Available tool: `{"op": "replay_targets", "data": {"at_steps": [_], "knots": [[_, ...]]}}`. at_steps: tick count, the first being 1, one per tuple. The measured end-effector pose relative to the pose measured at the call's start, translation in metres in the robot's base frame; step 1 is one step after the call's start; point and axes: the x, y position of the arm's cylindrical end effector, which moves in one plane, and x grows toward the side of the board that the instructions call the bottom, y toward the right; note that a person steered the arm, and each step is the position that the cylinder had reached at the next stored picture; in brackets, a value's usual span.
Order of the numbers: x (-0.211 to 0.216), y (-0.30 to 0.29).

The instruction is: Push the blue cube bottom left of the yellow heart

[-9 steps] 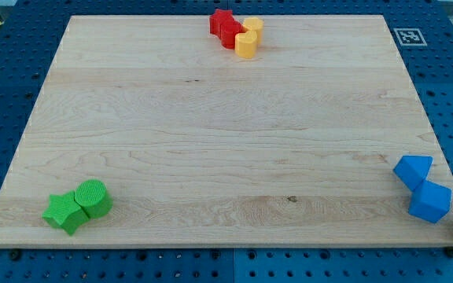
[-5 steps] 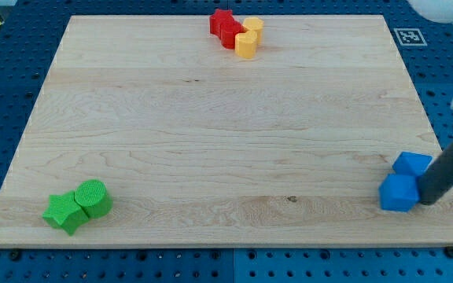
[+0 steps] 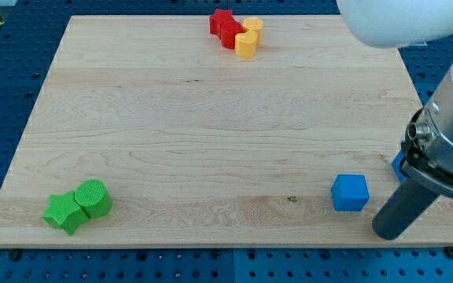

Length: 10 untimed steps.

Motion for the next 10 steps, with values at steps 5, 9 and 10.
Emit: {"op": "replay_targets", "data": {"at_steps": [5,9,10], "knots": [[-0.041,-0.024],[-0.075,-0.063],[-0.095,-0.075]]}}
